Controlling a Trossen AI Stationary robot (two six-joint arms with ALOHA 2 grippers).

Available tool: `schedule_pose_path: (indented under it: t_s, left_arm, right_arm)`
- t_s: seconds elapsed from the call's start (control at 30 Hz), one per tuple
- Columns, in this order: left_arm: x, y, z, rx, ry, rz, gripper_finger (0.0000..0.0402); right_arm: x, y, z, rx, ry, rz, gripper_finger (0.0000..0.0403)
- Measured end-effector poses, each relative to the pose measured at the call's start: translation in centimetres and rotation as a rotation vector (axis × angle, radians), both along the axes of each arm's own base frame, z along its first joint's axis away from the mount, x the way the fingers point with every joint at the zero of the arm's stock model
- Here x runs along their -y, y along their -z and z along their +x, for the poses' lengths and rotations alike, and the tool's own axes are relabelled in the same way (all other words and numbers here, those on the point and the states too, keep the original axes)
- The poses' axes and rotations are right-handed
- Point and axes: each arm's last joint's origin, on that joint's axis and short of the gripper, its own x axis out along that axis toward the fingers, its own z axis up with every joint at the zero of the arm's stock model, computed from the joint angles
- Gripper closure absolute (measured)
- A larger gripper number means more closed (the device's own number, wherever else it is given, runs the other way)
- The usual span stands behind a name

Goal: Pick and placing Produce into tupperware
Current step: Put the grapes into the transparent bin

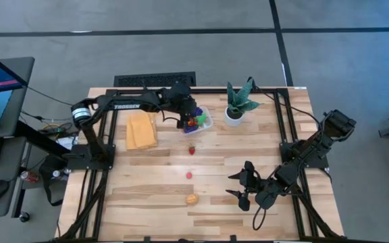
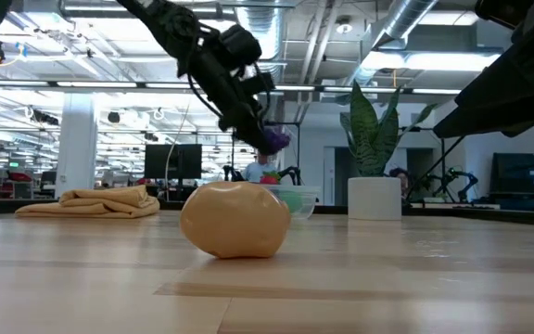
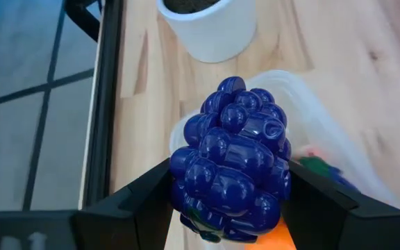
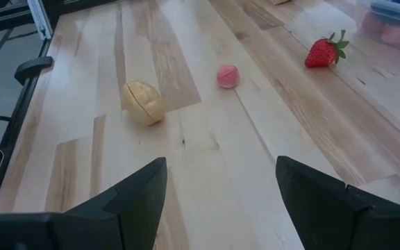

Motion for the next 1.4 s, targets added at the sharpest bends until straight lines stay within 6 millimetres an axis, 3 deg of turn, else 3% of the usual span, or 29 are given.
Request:
schedule_pose_path:
  t_s: [0.7,1.4]
  left_arm:
    - [-2.1,3.7,2.1,-0.007,0.08,0.175,0.0182]
    - [-1.7,4.4,2.0,-0.007,0.141,0.062,0.0171]
  right_arm:
    - [0.3,0.1,0.1,-0.005,0.02,-0.017,0.0138]
    - [0.4,0.1,0.1,-0.006,0.025,-0.025,0.0138]
